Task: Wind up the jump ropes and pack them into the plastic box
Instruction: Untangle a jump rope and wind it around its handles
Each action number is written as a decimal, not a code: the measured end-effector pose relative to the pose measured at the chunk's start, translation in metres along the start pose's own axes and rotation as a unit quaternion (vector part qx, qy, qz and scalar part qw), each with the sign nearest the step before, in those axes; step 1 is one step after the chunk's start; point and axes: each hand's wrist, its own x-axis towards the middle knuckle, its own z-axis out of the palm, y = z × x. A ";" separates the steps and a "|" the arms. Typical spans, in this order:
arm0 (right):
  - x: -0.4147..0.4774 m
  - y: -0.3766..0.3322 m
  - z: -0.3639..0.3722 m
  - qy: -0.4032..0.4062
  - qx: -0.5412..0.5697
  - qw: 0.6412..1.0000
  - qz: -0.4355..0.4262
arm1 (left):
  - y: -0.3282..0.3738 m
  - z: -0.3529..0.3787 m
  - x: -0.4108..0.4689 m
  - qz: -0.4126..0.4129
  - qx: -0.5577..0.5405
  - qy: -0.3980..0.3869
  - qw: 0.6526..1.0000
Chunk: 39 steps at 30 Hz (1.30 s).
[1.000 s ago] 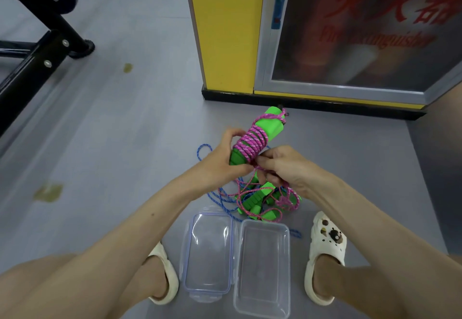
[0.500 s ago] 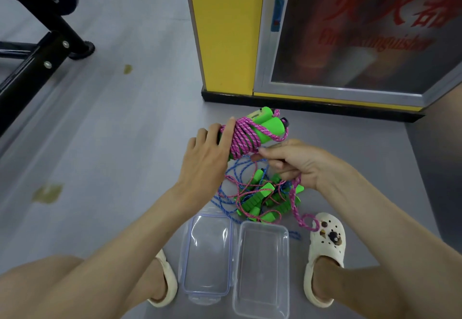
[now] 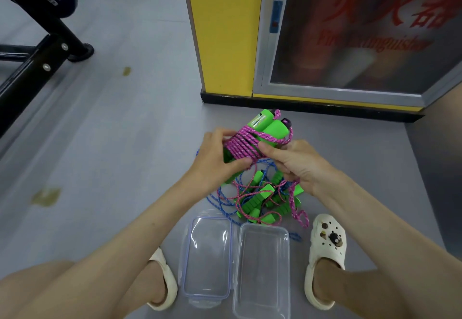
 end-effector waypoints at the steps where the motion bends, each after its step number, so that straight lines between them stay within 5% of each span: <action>1: -0.001 0.000 0.000 -0.009 -0.012 1.000 -0.006 | 0.002 -0.006 0.001 -0.043 -0.057 -0.020 0.997; 4: -0.001 0.000 0.000 -0.044 -0.026 0.998 -0.020 | 0.004 -0.014 -0.002 -0.150 -0.178 -0.125 0.964; 6: -0.001 -0.002 -0.001 -0.067 -0.025 0.997 -0.020 | 0.005 -0.012 -0.005 -0.150 -0.209 -0.160 0.953; 10: -0.001 -0.005 0.000 -0.086 -0.036 0.996 -0.007 | 0.002 -0.007 -0.008 -0.117 -0.221 -0.101 0.963; 14: 0.002 -0.002 0.004 -0.062 -0.050 0.997 0.019 | -0.003 -0.006 -0.003 -0.114 -0.094 -0.033 0.988; 17: 0.004 -0.001 0.004 -0.033 -0.133 0.990 0.012 | -0.006 -0.007 -0.001 -0.093 0.032 0.008 0.995; 25: 0.007 0.005 -0.002 -0.042 -0.311 0.948 -0.055 | -0.016 -0.010 0.001 -0.115 0.132 0.056 0.983; 39: 0.006 0.010 -0.020 -0.034 -0.280 0.958 -0.047 | -0.033 -0.042 0.006 -0.207 0.019 0.170 0.963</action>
